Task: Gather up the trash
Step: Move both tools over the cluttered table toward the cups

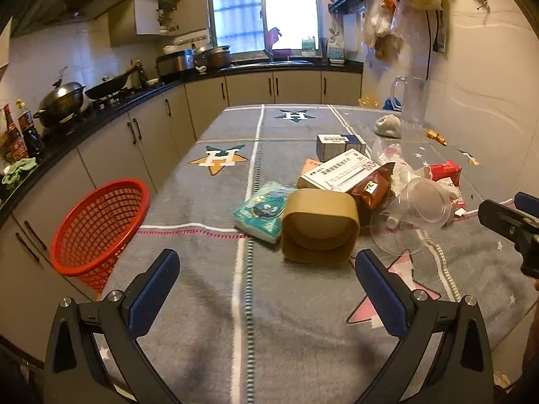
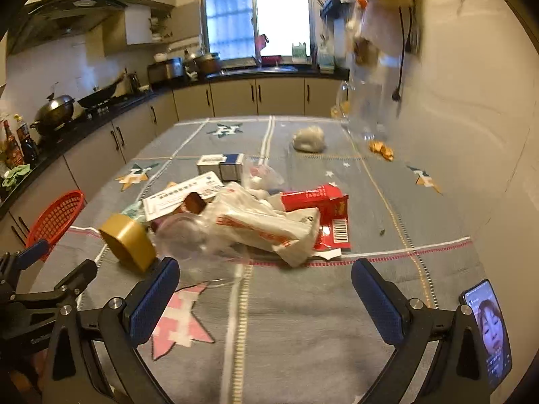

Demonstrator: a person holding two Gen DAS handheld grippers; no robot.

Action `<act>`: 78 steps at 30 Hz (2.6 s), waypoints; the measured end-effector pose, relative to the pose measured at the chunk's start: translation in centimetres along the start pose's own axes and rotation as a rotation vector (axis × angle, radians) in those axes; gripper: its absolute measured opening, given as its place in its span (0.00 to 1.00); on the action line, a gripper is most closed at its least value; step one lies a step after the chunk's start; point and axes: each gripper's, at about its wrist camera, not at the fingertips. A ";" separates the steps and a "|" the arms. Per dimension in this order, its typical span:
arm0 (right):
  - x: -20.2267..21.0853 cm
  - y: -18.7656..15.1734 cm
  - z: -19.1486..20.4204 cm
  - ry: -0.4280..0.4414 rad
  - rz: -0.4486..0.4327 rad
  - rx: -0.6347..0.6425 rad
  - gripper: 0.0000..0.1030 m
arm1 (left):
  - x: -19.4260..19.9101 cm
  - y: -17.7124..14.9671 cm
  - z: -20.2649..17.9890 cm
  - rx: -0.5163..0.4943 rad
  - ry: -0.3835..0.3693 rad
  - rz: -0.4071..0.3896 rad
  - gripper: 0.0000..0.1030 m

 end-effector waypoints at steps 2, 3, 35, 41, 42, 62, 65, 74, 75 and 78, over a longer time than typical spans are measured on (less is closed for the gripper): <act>0.3 -0.3 0.8 0.008 -0.004 0.025 1.00 | 0.4 -0.2 0.2 0.012 0.011 -0.008 1.00; 0.2 -0.3 1.0 0.008 0.002 0.036 0.98 | 0.4 -0.3 0.3 0.013 0.014 -0.008 1.00; 1.0 -1.4 2.6 0.014 0.031 0.101 0.95 | 1.5 -1.5 1.5 0.041 0.037 0.002 1.00; 0.7 -1.5 2.5 0.020 0.037 0.093 0.95 | 1.5 -1.5 1.6 0.041 0.039 0.002 1.00; 0.7 -1.5 2.5 0.021 0.038 0.093 0.95 | 1.5 -1.6 1.6 0.041 0.038 0.002 1.00; -1.3 -1.1 2.3 0.053 0.052 0.091 0.93 | -0.6 -1.4 1.8 0.043 0.029 0.052 1.00; -1.6 -0.8 2.2 0.063 0.045 0.092 0.93 | -1.1 -1.2 2.0 0.051 0.022 0.065 1.00; -2.2 -0.4 3.0 0.106 0.023 0.131 0.93 | -1.9 -0.9 2.6 0.065 -0.025 0.083 1.00; -2.3 -0.3 3.1 0.114 0.016 0.142 0.93 | -1.9 -0.7 2.5 0.063 -0.032 0.084 1.00; -2.7 0.1 3.6 0.141 -0.008 0.171 0.93 | -2.0 -0.4 2.1 0.050 -0.040 0.078 1.00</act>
Point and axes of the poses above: each gripper's, at about its wrist camera, not at the fingertips, and x roughly against the way its jaws point, z to its left, y to its top, and after that the axes turned 8 degrees about x, right-handed
